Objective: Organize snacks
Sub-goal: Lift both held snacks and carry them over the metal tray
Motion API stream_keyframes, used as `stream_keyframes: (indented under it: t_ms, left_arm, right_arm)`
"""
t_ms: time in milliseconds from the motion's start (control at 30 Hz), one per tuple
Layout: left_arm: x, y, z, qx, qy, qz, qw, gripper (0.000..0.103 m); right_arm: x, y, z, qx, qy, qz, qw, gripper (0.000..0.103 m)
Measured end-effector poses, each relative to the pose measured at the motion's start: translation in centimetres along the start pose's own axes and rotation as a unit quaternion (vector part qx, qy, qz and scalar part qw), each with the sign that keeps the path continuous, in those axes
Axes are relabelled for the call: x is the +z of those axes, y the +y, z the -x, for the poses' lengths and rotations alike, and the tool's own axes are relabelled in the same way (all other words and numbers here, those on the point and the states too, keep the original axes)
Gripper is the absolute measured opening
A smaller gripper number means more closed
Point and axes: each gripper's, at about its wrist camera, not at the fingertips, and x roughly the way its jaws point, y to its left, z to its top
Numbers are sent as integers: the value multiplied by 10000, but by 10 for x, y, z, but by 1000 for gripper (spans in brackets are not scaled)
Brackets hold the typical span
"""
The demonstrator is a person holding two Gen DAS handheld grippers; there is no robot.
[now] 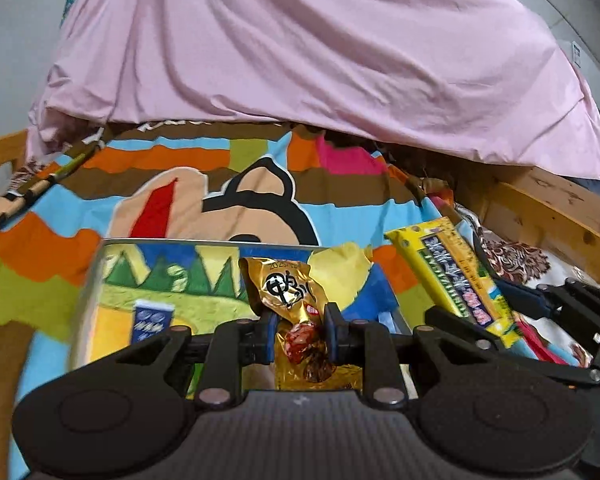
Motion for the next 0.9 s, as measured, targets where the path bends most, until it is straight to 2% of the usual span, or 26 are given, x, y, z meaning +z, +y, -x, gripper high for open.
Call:
stream_keyframes:
  t_ms: [167,367,533,900]
  left_arm:
    - [-4,4,-45,-148,83,-28,9999,25]
    - [-21,6,-82,-255,406,98,9988,25]
    - [-34,3,-95,-283,654,208,9972,25]
    - [-45,4,-105,-206,986,261,9946,26]
  right_arm:
    - [-21,-5,-42,-14,180,-22,9998,51]
    - [-44,-11,-72,14,611,-157,9980,51]
    - [-58,-12,-83,127,988,-312,9945,51]
    - [-63,-12,-89,226,1192,-428,9917,53]
